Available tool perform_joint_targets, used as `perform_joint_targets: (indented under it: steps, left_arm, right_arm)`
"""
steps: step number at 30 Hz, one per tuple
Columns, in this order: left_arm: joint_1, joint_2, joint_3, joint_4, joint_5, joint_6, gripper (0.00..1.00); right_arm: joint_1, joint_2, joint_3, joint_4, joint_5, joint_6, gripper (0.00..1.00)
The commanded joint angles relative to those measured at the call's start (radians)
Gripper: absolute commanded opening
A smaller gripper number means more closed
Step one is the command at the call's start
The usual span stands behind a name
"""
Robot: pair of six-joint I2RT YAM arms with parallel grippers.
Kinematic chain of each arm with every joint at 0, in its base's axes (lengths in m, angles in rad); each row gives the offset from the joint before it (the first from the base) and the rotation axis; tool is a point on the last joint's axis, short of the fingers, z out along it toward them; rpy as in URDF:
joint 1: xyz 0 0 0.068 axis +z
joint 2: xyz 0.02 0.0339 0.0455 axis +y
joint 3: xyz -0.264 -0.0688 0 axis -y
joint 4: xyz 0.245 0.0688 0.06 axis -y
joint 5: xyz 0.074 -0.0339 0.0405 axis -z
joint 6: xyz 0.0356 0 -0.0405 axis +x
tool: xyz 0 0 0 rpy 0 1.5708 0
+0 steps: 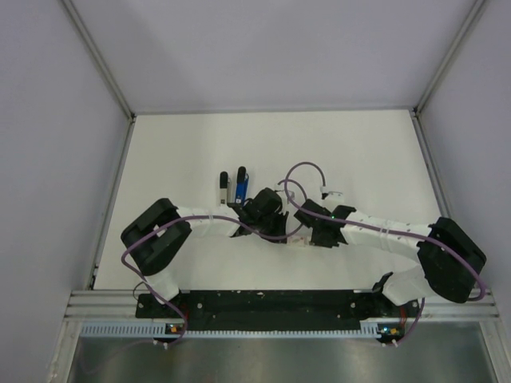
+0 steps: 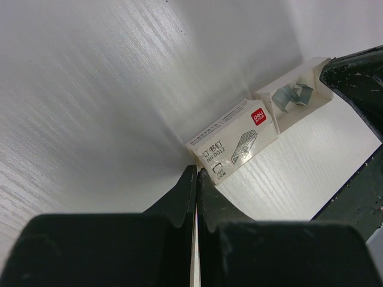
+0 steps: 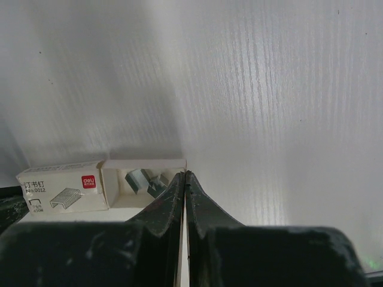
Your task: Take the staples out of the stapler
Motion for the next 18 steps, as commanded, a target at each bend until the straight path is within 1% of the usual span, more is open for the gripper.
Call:
perform_joint_targets:
  steps: [1, 7, 18]
  left_arm:
    - [-0.004, 0.003, 0.001, 0.043, 0.003, -0.001, 0.00]
    - [-0.004, 0.008, 0.003, 0.044, 0.001, 0.001, 0.00]
    - [-0.004, 0.006, 0.005, 0.043, -0.005, 0.004, 0.00]
  right_arm:
    - [0.010, 0.008, 0.044, 0.015, 0.034, 0.010, 0.00]
    - [0.010, 0.024, 0.055, 0.015, 0.030, 0.003, 0.00]
    - [0.017, 0.027, 0.021, 0.036, 0.007, -0.014, 0.00]
